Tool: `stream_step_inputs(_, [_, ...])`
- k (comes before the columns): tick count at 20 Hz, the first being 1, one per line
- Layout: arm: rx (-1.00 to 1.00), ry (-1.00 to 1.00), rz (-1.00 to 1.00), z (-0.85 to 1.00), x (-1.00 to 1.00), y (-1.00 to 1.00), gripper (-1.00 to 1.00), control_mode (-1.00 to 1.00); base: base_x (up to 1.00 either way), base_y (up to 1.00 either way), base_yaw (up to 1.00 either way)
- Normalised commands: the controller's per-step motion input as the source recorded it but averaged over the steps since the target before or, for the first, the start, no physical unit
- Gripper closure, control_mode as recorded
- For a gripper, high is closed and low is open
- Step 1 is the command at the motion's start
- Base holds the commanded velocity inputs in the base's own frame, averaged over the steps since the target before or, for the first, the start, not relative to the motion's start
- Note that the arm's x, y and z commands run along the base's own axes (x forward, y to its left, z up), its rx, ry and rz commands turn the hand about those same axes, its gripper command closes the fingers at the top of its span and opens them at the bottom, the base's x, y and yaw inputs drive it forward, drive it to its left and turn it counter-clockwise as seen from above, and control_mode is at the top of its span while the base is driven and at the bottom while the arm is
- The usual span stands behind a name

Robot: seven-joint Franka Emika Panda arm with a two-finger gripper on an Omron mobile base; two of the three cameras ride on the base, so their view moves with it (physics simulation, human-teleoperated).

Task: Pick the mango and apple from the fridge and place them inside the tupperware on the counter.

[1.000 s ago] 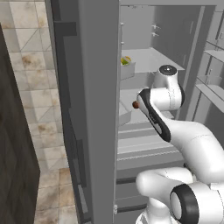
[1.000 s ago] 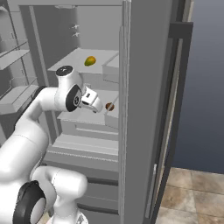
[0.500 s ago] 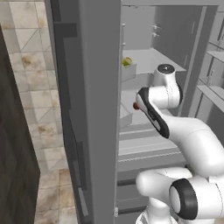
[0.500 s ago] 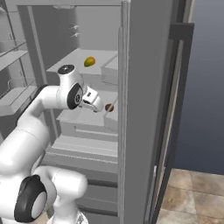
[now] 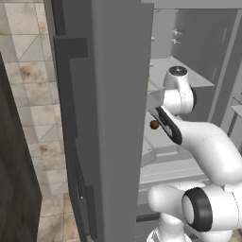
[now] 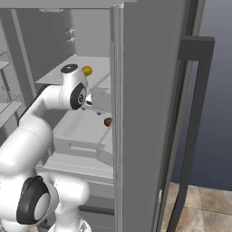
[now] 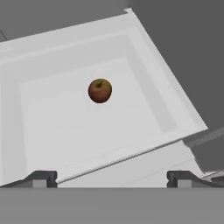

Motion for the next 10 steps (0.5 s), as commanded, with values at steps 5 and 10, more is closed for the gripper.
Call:
stream_step_inputs(5, [0.0, 0.03, 0.01, -0.15, 0.01, 0.0, -1.0, -1.0, 0.16, 0.0, 0.0])
stream_step_inputs(10, [-0.03, 0.14, 0.03, -0.6, 0.01, 0.0, -1.0, -1.0, 0.0, 0.0, 0.0])
